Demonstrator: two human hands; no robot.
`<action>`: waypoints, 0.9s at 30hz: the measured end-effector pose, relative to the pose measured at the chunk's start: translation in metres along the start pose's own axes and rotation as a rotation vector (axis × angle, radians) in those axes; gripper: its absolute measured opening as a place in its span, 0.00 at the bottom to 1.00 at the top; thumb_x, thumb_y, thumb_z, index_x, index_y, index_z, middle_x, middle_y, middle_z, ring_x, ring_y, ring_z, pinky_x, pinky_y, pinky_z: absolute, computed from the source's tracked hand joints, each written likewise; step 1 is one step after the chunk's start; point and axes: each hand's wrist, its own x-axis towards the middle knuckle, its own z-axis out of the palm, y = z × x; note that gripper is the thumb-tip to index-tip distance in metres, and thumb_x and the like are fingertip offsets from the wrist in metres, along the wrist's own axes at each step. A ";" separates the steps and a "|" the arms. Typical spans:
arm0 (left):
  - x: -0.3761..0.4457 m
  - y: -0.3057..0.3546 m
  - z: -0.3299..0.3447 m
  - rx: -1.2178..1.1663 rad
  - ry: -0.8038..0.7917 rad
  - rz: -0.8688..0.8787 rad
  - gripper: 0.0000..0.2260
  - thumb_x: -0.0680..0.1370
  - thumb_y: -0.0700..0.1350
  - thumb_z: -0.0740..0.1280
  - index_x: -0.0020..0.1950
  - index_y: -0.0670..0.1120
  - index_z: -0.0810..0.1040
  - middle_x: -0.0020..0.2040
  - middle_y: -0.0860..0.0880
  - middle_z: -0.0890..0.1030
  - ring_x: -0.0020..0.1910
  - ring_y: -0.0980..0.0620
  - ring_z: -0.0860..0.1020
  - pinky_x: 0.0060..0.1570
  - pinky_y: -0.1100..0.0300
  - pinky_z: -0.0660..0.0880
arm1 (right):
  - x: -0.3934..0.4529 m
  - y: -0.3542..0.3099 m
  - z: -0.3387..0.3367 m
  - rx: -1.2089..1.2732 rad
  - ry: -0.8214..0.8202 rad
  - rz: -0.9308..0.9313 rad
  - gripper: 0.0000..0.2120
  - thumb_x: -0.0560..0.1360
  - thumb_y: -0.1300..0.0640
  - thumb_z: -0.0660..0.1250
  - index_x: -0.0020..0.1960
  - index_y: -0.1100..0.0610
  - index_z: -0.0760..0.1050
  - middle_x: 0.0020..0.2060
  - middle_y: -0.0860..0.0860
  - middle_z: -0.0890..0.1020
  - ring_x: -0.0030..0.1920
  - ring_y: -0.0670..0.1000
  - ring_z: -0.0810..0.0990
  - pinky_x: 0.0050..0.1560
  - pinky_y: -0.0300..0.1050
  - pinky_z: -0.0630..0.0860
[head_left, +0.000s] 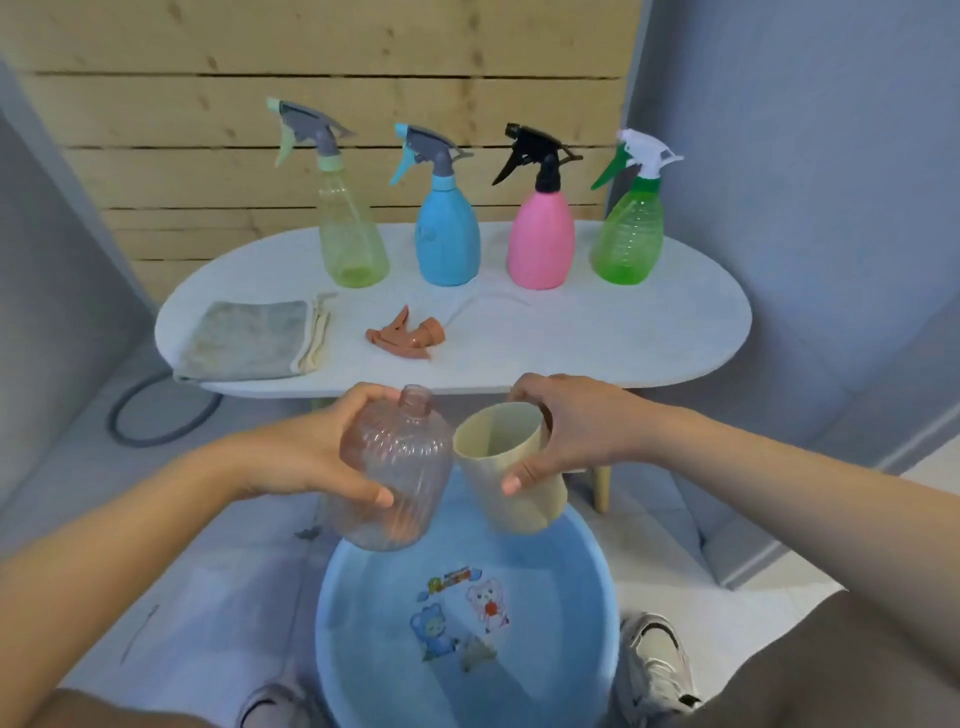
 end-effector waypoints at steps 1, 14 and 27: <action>-0.002 -0.010 0.001 0.027 -0.042 -0.028 0.43 0.56 0.57 0.78 0.66 0.62 0.61 0.66 0.58 0.70 0.65 0.62 0.70 0.64 0.60 0.70 | 0.006 -0.003 0.005 -0.022 -0.060 -0.014 0.39 0.58 0.32 0.74 0.62 0.48 0.67 0.51 0.45 0.76 0.51 0.48 0.75 0.50 0.44 0.72; 0.060 -0.155 0.062 -0.156 0.101 -0.193 0.44 0.53 0.59 0.76 0.64 0.63 0.57 0.64 0.60 0.69 0.62 0.65 0.69 0.59 0.68 0.68 | 0.113 0.030 0.144 -0.273 -0.458 -0.078 0.15 0.72 0.58 0.66 0.59 0.58 0.78 0.46 0.57 0.82 0.45 0.54 0.77 0.41 0.43 0.72; 0.088 -0.210 0.142 -0.189 0.387 -0.245 0.44 0.62 0.43 0.81 0.70 0.57 0.60 0.67 0.54 0.64 0.62 0.57 0.68 0.49 0.80 0.63 | 0.132 0.076 0.229 -0.338 -0.240 0.084 0.17 0.75 0.61 0.59 0.60 0.49 0.75 0.49 0.52 0.80 0.49 0.55 0.79 0.39 0.42 0.69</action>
